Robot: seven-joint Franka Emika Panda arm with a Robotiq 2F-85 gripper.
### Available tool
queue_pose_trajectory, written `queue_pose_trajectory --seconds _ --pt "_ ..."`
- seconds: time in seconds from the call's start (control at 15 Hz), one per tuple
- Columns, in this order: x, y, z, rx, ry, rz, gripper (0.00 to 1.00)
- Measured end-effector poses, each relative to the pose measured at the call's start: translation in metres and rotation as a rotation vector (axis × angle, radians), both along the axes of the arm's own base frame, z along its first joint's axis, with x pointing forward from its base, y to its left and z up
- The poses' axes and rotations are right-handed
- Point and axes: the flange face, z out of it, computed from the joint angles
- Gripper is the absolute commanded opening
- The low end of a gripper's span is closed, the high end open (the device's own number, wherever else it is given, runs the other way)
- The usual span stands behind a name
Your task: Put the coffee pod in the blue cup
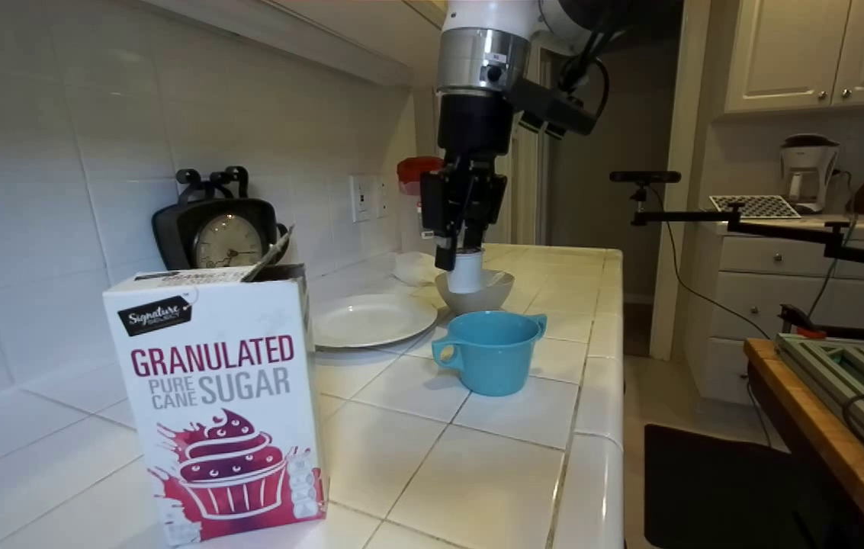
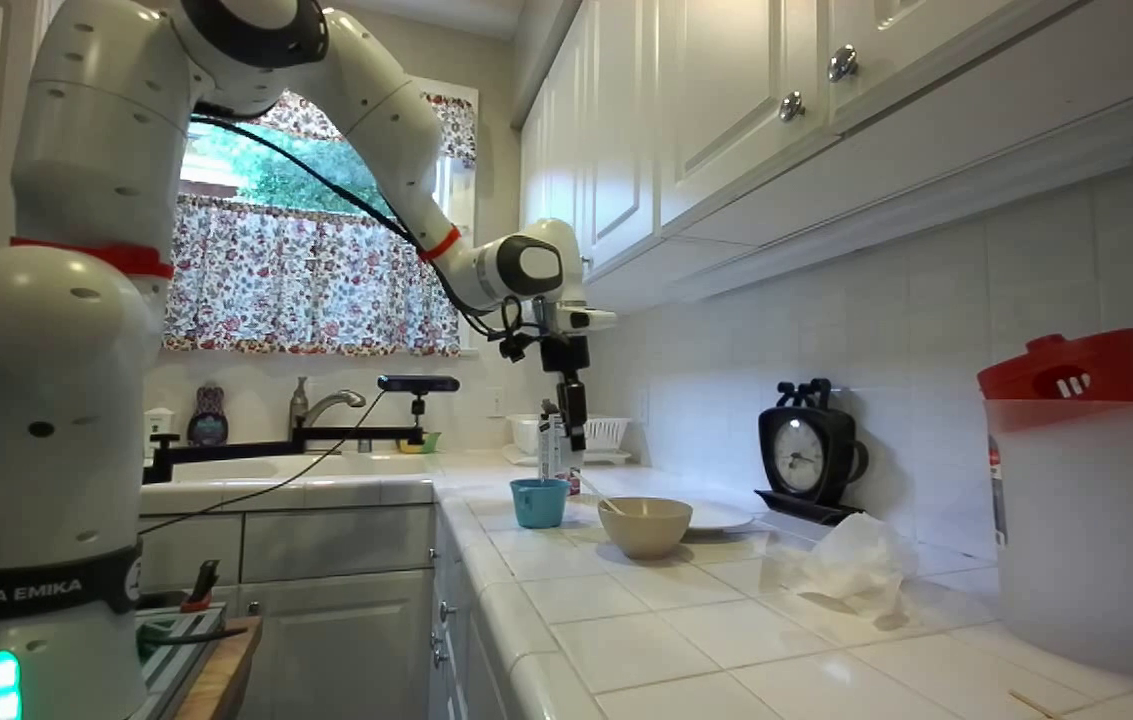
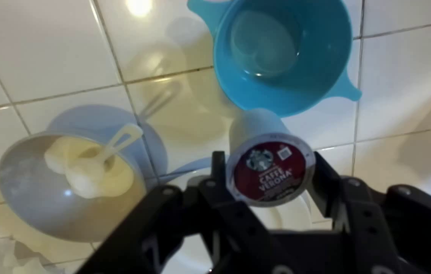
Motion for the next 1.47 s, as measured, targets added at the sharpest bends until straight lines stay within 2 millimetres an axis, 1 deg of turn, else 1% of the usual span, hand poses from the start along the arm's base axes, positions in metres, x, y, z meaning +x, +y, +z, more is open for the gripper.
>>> queue_pose_trajectory --seconds 0.27,0.53,1.13,1.47 --pt "-0.023 0.009 0.007 -0.007 -0.009 0.027 0.29" --pt "-0.035 0.015 0.007 0.012 -0.017 0.029 0.29" --pt "-0.046 0.018 -0.022 0.043 -0.028 0.033 0.29" --pt "-0.050 0.019 -0.048 0.056 -0.031 0.039 0.29"
